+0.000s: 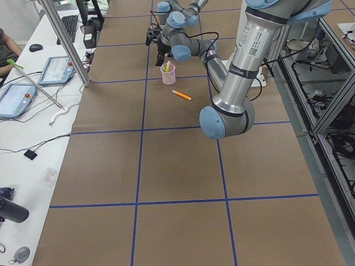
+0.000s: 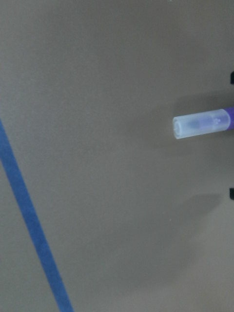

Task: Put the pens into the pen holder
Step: 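Lower the right gripper onto the purple pen and close it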

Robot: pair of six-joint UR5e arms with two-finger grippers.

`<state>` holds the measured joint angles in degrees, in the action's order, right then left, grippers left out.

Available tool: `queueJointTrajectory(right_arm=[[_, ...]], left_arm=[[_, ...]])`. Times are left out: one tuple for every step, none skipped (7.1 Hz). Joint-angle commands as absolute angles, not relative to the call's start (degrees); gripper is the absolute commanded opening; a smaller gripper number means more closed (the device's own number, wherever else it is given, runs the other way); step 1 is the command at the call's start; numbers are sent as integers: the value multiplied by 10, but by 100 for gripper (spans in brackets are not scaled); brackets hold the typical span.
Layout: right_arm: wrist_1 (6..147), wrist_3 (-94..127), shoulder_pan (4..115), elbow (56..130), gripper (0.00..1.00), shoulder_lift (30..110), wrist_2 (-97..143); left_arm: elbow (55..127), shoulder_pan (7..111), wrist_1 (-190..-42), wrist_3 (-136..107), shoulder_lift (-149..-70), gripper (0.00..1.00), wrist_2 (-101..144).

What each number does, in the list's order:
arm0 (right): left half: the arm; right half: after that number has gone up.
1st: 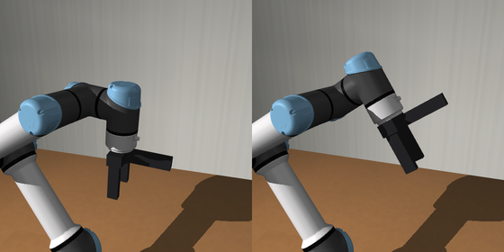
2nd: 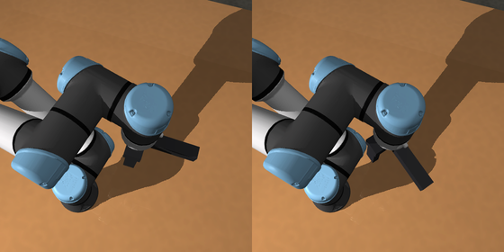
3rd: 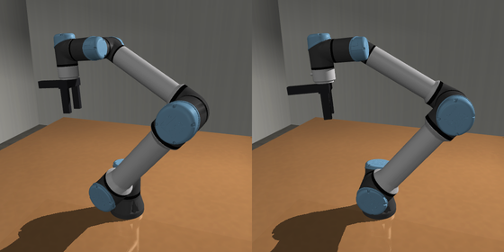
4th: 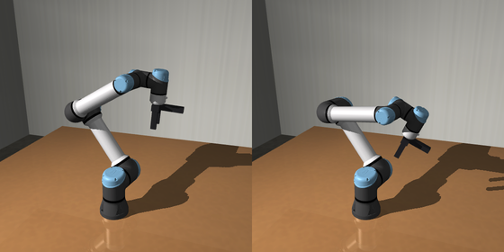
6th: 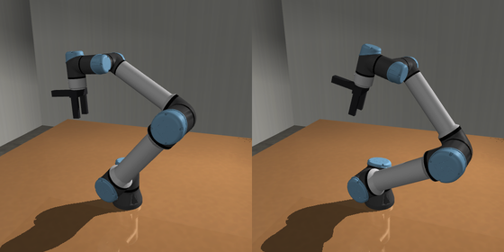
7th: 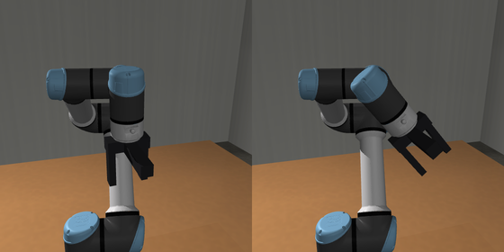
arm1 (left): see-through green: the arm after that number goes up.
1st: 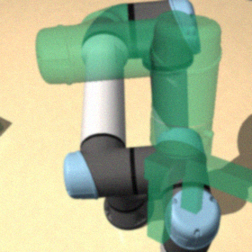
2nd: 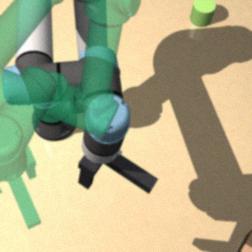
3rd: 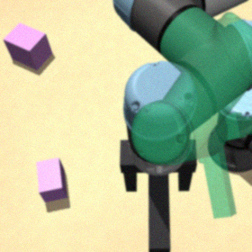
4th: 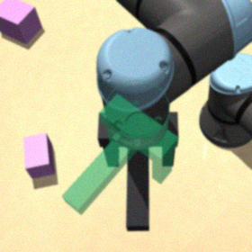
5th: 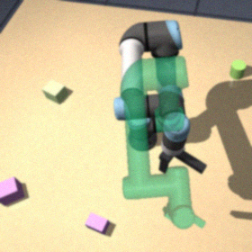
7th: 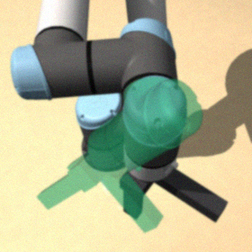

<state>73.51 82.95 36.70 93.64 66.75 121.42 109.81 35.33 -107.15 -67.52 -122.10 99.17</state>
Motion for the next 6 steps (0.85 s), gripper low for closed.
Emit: queueJointTrajectory(right_arm=[[742, 829, 367, 933, 62, 671, 1229], [744, 829, 367, 933, 59, 672, 1229], [744, 829, 366, 927, 57, 672, 1228], [744, 829, 365, 924, 55, 671, 1228], [744, 829, 365, 922, 55, 670, 1227], [743, 829, 365, 919, 50, 668, 1227]], left_arm=[[1099, 352, -1071, -683, -1212, 99, 991], [1100, 353, -1071, -683, -1209, 99, 992], [1100, 352, -1071, -683, -1209, 99, 992], [1100, 353, -1071, -683, -1209, 99, 992], [1101, 353, -1071, -683, -1208, 99, 992], [1101, 352, -1071, -683, -1208, 99, 992]])
